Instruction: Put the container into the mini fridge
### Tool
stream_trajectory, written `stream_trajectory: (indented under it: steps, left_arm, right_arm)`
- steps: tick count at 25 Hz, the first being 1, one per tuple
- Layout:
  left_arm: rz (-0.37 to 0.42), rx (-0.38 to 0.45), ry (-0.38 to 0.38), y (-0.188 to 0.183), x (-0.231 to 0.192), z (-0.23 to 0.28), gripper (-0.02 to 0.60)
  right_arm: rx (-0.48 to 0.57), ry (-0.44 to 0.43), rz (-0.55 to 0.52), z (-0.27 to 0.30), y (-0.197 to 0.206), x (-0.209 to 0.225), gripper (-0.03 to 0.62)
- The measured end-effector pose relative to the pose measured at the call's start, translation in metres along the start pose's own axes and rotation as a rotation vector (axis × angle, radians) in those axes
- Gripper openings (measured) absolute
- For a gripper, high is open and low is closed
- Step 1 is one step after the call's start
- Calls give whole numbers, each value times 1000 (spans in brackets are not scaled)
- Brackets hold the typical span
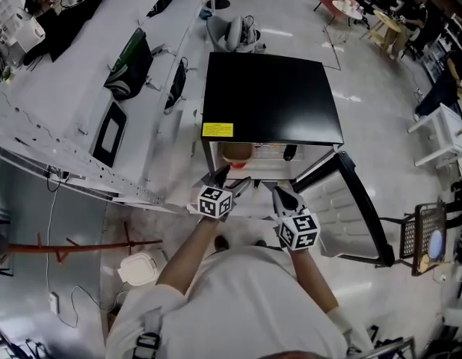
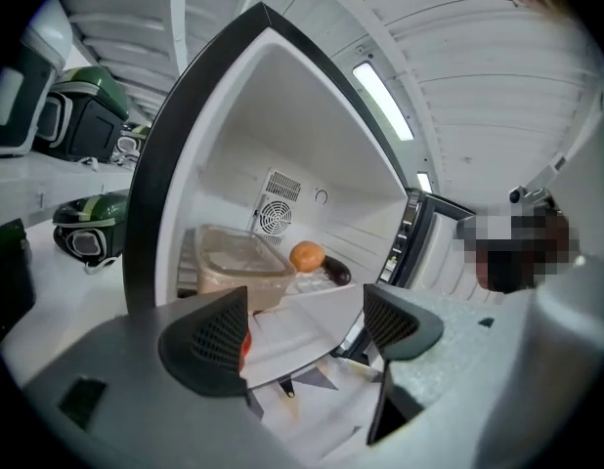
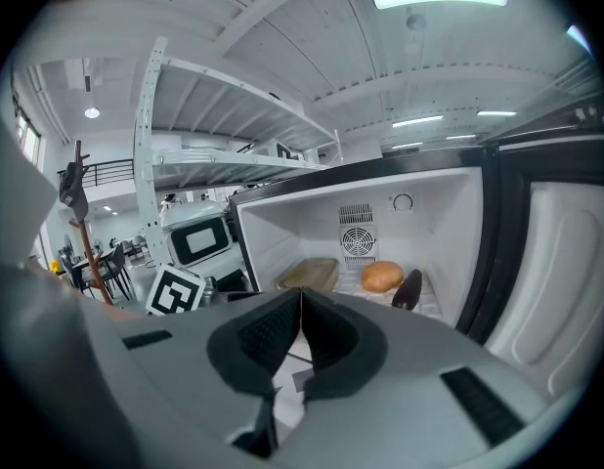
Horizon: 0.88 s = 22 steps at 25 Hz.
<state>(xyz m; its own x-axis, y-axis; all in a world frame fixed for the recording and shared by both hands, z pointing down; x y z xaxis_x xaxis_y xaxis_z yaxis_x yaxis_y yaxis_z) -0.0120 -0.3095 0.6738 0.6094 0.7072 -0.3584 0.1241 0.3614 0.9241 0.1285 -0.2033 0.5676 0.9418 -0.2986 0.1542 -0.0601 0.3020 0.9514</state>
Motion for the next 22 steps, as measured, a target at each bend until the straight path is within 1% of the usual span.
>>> stream_trajectory:
  steps: [2, 4, 8, 11, 14, 17, 20, 22]
  left_arm:
    - [-12, -27, 31, -1, 5, -13, 370]
    - [-10, -31, 54, -2, 11, -24, 367]
    - [18, -31, 65, -8, 15, -45, 353]
    - [37, -52, 59, -7, 18, -63, 282]
    - [67, -45, 63, -8, 27, -78, 230]
    - [100, -16, 45, -13, 38, -95, 163]
    - [111, 28, 22, -23, 52, -105, 89]
    - [116, 57, 10, -30, 63, -108, 61]
  right_arm:
    - [11, 11, 11, -1, 1, -6, 9]
    - [28, 27, 19, -4, 2, -10, 9]
    - [42, 62, 28, -12, 9, -18, 9]
    - [34, 72, 34, -17, 16, -23, 9]
    - [34, 76, 35, -21, 18, -25, 9]
    - [32, 55, 27, -24, 19, -29, 9]
    - [40, 22, 9, -28, 18, -29, 9]
    - [50, 2, 3, -32, 15, -27, 9]
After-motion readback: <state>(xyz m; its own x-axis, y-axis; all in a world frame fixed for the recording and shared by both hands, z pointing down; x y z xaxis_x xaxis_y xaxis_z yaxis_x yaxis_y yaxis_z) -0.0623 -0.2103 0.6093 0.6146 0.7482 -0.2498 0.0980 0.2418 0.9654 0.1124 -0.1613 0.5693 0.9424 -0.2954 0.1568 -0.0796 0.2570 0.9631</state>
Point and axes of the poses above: the fingertips, and each gripper's own axes: z forward along the fingers, x to its right, y out of its underside, the point moved 5 cm from there along -z, backward along the fingers, and after that the axes turned 8 degrees about x, right-handed, at the moved point
